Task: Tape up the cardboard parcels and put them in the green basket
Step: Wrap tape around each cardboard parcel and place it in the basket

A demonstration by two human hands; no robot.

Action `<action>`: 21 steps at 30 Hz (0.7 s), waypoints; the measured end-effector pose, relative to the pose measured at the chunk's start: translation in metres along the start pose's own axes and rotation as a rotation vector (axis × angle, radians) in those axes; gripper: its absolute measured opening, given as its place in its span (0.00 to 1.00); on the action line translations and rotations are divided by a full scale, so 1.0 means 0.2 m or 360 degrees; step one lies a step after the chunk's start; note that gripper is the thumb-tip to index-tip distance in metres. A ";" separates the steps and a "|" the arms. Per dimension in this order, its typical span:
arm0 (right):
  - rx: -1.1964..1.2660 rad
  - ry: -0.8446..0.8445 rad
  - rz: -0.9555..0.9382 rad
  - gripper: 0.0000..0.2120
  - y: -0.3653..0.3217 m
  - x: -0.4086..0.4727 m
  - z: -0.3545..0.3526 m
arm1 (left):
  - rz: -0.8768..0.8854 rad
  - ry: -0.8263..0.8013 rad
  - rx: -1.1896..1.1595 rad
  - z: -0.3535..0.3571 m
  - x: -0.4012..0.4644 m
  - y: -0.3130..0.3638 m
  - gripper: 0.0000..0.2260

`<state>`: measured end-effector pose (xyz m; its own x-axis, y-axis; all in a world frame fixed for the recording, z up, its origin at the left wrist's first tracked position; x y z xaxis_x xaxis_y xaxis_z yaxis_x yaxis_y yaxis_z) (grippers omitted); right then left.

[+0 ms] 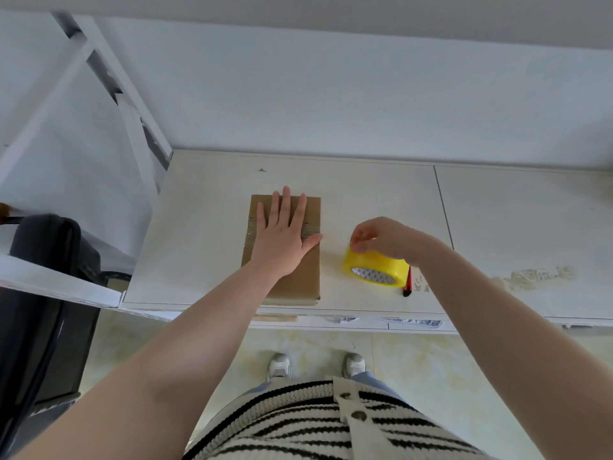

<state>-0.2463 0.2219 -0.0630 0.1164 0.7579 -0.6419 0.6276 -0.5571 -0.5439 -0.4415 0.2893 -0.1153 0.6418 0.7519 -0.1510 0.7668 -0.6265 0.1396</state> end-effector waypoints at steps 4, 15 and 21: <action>0.0699 0.0321 0.0057 0.03 0.10 -0.18 -0.04 | 0.0259 0.0383 -0.0042 -0.13 -0.06 0.11 0.29; 0.1244 0.0732 -0.0204 0.10 -0.02 -0.37 0.10 | -0.0094 0.0667 -0.1679 -0.39 -0.12 0.44 0.02; 0.1305 0.0848 -0.0369 0.11 -0.03 -0.35 0.09 | -0.0158 0.0669 -0.1840 -0.46 -0.12 0.45 0.03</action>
<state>-0.2718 0.1653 -0.0244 0.5141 0.8185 -0.2565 -0.0224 -0.2862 -0.9579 -0.3885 0.2346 -0.0096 0.3642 0.9273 0.0862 0.2153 -0.1739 0.9609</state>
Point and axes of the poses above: each hand's wrist, its own x-axis towards the middle knuckle, its own z-axis out of the palm, y = z × x, the point moved 3 cm from there along x, towards the middle knuckle, and after that the axes turned 8 degrees about z, right-handed, at the moved point
